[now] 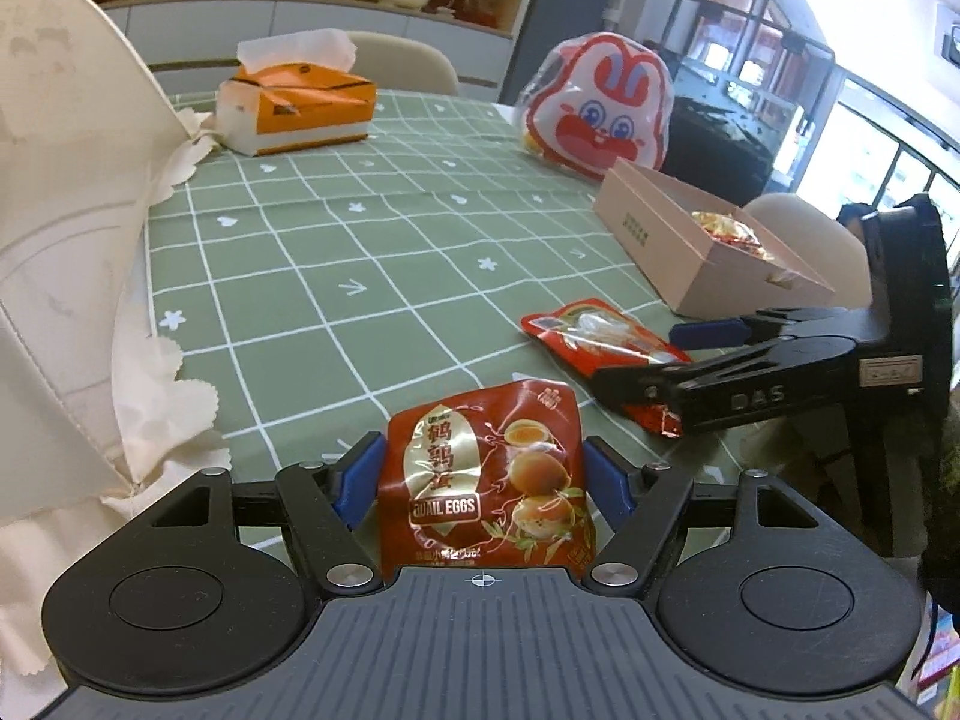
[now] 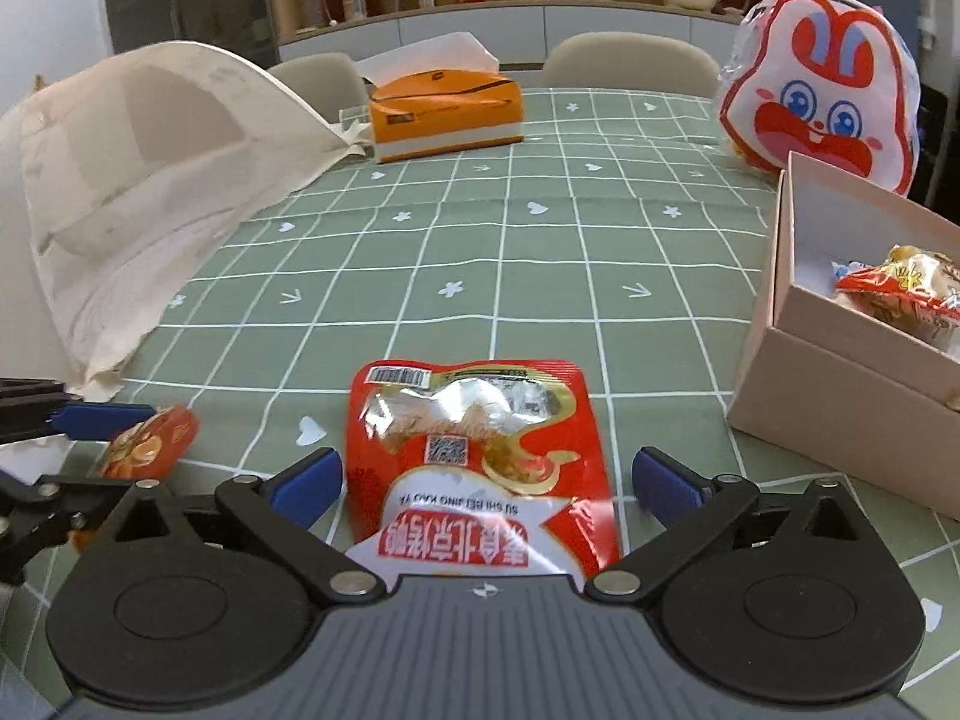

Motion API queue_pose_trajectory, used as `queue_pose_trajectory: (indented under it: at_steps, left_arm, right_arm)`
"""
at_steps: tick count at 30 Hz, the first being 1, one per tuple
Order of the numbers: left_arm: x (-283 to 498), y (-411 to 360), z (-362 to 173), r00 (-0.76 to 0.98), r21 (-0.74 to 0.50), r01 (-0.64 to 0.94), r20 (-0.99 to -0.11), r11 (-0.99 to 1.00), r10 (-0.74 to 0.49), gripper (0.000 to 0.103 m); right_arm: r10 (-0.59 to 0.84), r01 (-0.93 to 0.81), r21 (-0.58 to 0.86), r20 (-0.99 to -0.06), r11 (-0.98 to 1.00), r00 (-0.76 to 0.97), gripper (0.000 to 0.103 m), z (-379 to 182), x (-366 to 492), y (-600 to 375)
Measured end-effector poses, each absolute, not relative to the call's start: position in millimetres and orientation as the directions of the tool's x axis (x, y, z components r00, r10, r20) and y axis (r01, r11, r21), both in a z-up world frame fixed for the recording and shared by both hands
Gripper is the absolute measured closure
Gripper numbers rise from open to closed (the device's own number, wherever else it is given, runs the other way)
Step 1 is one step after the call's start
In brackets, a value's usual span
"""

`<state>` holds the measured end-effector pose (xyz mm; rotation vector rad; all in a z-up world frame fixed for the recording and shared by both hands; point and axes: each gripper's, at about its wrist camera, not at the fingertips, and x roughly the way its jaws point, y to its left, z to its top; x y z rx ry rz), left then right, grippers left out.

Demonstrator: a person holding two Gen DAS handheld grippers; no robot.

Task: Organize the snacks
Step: 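Lift the red snack bag with the right tool while the left tool holds the brown egg bag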

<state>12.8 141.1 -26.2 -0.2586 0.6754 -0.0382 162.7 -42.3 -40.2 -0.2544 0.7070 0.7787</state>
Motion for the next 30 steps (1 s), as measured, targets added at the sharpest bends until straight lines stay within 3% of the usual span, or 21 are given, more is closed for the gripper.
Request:
queue_pose_trajectory:
  at_steps: [4,9,17,30]
  left_arm:
    - [11,140,-26,0.781,-0.267,-0.038,-0.609,0.963,-0.137,0.027]
    - [6,137,-24,0.783,-0.289,-0.023,-0.600,0.957,-0.163,0.027]
    - [1,128,-20,0.788,-0.288,0.014,-0.587,0.958,-0.188,0.027]
    - [-6,54,-7,0.747,-0.254,0.189,-0.590,0.948,-0.307,0.027]
  right_arm:
    - [0.534,-0.715,0.008,-0.671,0.699,0.514,0.001,-41,160,-35]
    - [0.541,-0.734,0.001,-0.676,0.679,0.500,0.031,-33,151,-36]
    - [0.533,-0.729,-0.004,-0.680,0.685,0.504,0.037,-26,126,-54]
    - [0.550,-0.702,-0.032,-0.597,0.712,0.584,0.040,10,65,-147]
